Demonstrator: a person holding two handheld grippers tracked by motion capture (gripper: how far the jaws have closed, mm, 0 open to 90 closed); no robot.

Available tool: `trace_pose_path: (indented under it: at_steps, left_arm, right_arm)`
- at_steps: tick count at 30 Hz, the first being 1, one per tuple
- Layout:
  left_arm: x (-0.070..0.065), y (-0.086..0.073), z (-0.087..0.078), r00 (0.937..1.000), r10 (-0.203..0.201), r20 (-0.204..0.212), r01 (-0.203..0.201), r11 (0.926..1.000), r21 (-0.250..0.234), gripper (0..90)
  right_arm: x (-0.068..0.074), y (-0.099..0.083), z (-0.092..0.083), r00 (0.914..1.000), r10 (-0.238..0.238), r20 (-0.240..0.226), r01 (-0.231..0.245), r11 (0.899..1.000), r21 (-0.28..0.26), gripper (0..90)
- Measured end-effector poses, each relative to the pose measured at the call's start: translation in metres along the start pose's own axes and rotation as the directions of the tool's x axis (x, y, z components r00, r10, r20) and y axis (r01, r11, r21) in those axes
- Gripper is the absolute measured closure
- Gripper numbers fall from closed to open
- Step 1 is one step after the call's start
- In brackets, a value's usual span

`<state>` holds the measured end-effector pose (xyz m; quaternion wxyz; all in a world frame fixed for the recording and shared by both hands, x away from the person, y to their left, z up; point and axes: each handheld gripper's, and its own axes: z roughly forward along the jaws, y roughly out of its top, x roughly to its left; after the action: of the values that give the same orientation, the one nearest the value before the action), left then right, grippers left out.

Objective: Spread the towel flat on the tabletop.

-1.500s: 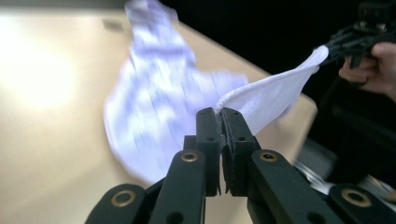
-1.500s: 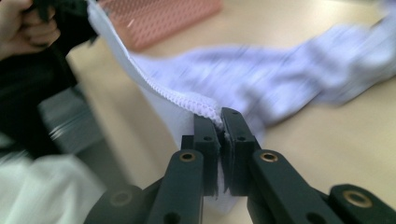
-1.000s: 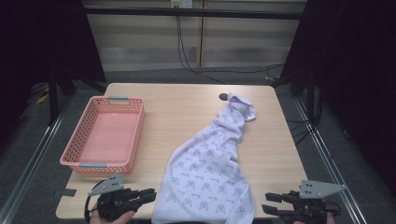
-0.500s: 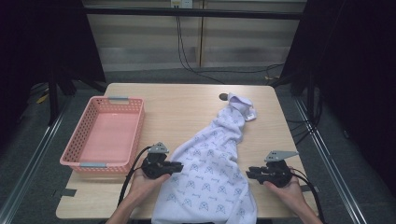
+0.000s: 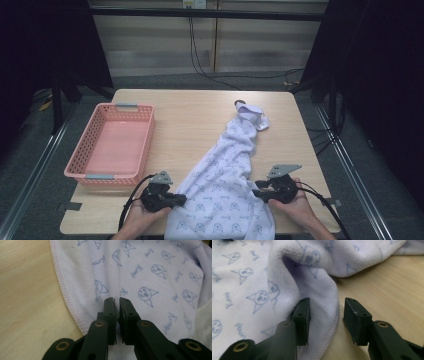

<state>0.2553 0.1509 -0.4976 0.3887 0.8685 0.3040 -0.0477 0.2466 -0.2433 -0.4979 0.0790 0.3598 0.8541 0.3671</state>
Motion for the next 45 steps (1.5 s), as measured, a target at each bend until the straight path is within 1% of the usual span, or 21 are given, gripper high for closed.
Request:
trace_pose_path:
  at_steps: [1, 4, 5, 7, 10, 12, 13, 15, 16, 19, 21, 24, 26, 27, 28, 31, 35, 38, 41, 43, 45]
  left_arm:
    - [-0.001, -0.002, -0.001, 0.9999, -0.005, 0.011, 0.005, 1.0, -0.001, 83.2]
    - [0.0, -0.005, -0.004, 0.9996, -0.02, 0.022, 0.02, 0.9998, -0.002, 83.2]
    - [0.001, -0.005, -0.004, 0.9994, -0.025, 0.023, 0.025, 0.9997, -0.002, 83.4]
    - [0.0, -0.005, -0.004, 0.9995, -0.024, 0.021, 0.024, 0.9997, -0.004, 83.2]
    - [-0.001, -0.005, -0.004, 0.9997, -0.022, 0.014, 0.022, 0.9998, -0.002, 82.7]
    - [-0.003, -0.006, -0.004, 0.9998, -0.019, 0.004, 0.019, 0.9998, -0.007, 82.0]
    - [-0.003, -0.006, -0.004, 0.9998, -0.021, 0.003, 0.021, 0.9997, -0.008, 81.9]
    - [-0.004, -0.006, -0.002, 0.9988, -0.019, 0.046, 0.019, 0.9998, 0.002, 81.7]
    - [-0.008, -0.005, -0.001, 0.9994, -0.001, 0.034, 0.0, 1.0, 0.009, 81.8]
    - [-0.023, -0.007, 0.001, 0.9986, 0.038, 0.036, -0.039, 0.9987, 0.032, 81.6]
    - [-0.029, -0.012, -0.002, 0.9971, 0.037, 0.066, -0.04, 0.998, 0.048, 81.7]
    - [-0.038, -0.014, -0.005, 0.9945, 0.079, 0.069, -0.084, 0.9932, 0.081, 81.4]
    - [-0.037, -0.011, -0.007, 0.9958, 0.073, 0.055, -0.075, 0.9968, 0.029, 79.8]
    - [-0.033, -0.008, -0.008, 0.9953, 0.061, 0.075, -0.062, 0.9981, 0.007, 79.3]
    - [-0.026, -0.001, -0.009, 0.9978, 0.044, 0.05, -0.043, 0.9985, -0.035, 78.1]
    - [-0.011, 0.018, -0.008, 0.9992, 0.035, 0.022, -0.033, 0.9956, -0.087, 76.0]
    - [0.013, 0.048, 0.013, 1.0, 0.003, -0.007, -0.003, 0.9935, -0.114, 74.3]
    - [0.026, 0.063, 0.032, 0.9999, -0.01, -0.006, 0.009, 0.9914, -0.131, 70.1]
    - [0.03, 0.076, 0.048, 0.9987, 0.02, -0.046, -0.024, 0.9948, -0.099, 62.7]
    - [0.031, 0.081, 0.054, 0.999, 0.004, -0.044, -0.01, 0.9915, -0.13, 61.1]
    - [0.032, 0.083, 0.063, 0.9993, -0.001, -0.037, -0.002, 0.9962, -0.087, 64.4]
  right_arm:
    - [0.001, 0.001, 0.001, 1.0, 0.001, -0.004, -0.001, 1.0, -0.001, 60.6]
    - [0.007, 0.001, 0.002, 0.9994, -0.022, -0.028, 0.022, 1.0, 0.008, 84.9]
    - [0.008, 0.001, 0.0, 0.9994, -0.021, -0.028, 0.021, 1.0, 0.01, 86.8]
    - [0.005, 0.001, -0.008, 0.9997, 0.001, -0.023, -0.002, 1.0, -0.012, 87.5]
    - [-0.007, -0.006, -0.03, 0.9979, 0.057, 0.032, -0.055, 0.997, -0.048, 87.8]
    - [-0.016, -0.016, -0.052, 0.9914, 0.099, 0.086, -0.092, 0.993, -0.079, 87.8]
    - [-0.021, -0.022, -0.064, 0.9874, 0.128, 0.093, -0.119, 0.988, -0.102, 87.8]
    - [-0.026, -0.036, -0.086, 0.9803, 0.167, 0.105, -0.153, 0.979, -0.133, 87.8]
    - [-0.025, -0.043, -0.094, 0.979, 0.176, 0.103, -0.162, 0.978, -0.133, 87.8]
    - [-0.015, -0.058, -0.099, 0.9794, 0.174, 0.103, -0.162, 0.981, -0.109, 87.6]
    - [-0.006, -0.06, -0.101, 0.9833, 0.131, 0.127, -0.12, 0.989, -0.092, 87.3]
    - [0.001, -0.056, -0.108, 0.9872, 0.131, 0.091, -0.12, 0.986, -0.117, 85.1]
    - [0.005, -0.056, -0.109, 0.9883, 0.128, 0.082, -0.117, 0.985, -0.129, 79.4]
    - [0.006, -0.055, -0.11, 0.9894, 0.123, 0.077, -0.112, 0.984, -0.136, 76.6]
    - [0.006, -0.055, -0.109, 0.9889, 0.127, 0.076, -0.116, 0.983, -0.142, 73.1]
    - [0.0, -0.046, -0.107, 0.988, 0.134, 0.077, -0.118, 0.977, -0.178, 70.7]
    - [-0.015, -0.024, -0.091, 0.9858, 0.145, 0.085, -0.125, 0.972, -0.2, 76.1]
    - [-0.031, -0.007, -0.068, 0.9855, 0.145, 0.088, -0.129, 0.978, -0.167, 74.1]
    - [-0.042, 0.004, -0.039, 0.9873, 0.14, 0.075, -0.132, 0.986, -0.104, 64.2]
    - [-0.045, 0.006, -0.027, 0.9887, 0.135, 0.064, -0.131, 0.989, -0.068, 59.2]
    - [-0.046, 0.006, -0.016, 0.9902, 0.128, 0.056, -0.126, 0.992, -0.033, 58.3]
